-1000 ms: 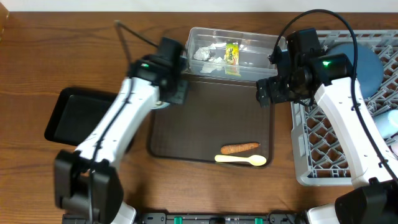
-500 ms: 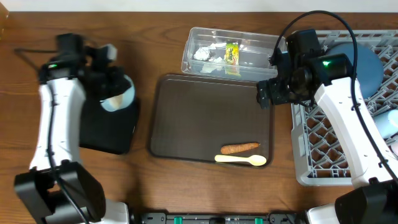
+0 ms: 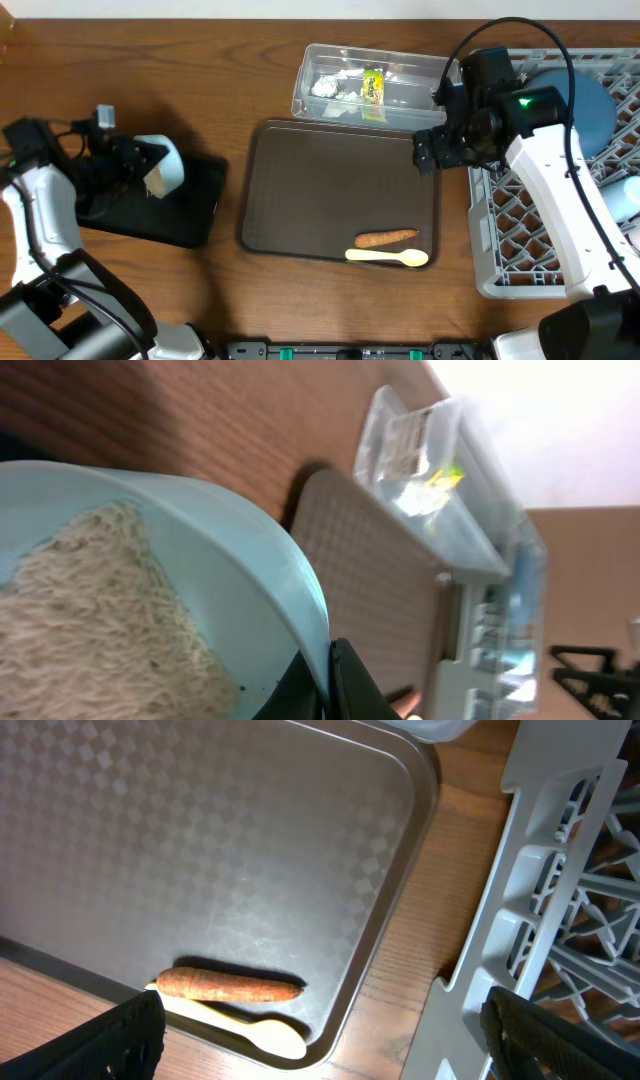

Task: Sort waste into correct bins and load items into the dishwasher rack
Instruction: 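Tilt the bowl with the left gripper to pour rice onto the black tray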

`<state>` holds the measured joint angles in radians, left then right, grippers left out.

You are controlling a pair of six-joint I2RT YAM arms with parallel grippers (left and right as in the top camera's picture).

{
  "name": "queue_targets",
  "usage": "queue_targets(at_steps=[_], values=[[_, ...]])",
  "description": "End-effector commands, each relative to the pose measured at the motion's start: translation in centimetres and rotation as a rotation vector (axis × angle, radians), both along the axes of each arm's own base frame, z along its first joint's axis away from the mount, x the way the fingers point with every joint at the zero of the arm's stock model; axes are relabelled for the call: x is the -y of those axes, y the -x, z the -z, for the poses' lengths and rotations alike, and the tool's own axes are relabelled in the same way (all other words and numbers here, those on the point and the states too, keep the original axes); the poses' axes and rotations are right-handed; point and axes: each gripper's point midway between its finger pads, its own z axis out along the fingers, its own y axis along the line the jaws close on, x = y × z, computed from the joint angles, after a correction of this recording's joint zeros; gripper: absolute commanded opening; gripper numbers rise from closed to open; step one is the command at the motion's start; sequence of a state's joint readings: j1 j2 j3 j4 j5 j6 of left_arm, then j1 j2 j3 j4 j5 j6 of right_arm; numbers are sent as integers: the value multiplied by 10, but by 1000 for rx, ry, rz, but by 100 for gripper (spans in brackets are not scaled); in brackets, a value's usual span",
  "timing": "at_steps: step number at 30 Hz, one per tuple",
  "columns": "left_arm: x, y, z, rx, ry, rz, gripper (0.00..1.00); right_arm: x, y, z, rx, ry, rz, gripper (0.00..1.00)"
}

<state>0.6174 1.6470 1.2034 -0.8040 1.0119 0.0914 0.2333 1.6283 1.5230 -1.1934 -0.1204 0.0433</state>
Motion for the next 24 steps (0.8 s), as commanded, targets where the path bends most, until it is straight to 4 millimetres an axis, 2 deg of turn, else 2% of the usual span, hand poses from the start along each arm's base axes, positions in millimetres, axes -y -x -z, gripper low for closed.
queue_targets(at_steps=[1, 6, 11, 17, 24], values=[[-2, 5, -14, 107, 139, -9, 6, -2, 3, -7, 16, -9, -12, 99], [-11, 18, -30, 312, 267, -14, 6, -2, 3, -7, 16, -9, -13, 99], [-20, 33, -34, 439, 324, -43, 6, -2, 3, -7, 16, -9, -13, 99], [-24, 43, -22, 448, 312, -72, 6, -2, 3, -7, 16, -9, -13, 99], [-23, 43, -21, 450, 309, -71, 6, 0, 2, -6, 20, 5, -20, 99]])
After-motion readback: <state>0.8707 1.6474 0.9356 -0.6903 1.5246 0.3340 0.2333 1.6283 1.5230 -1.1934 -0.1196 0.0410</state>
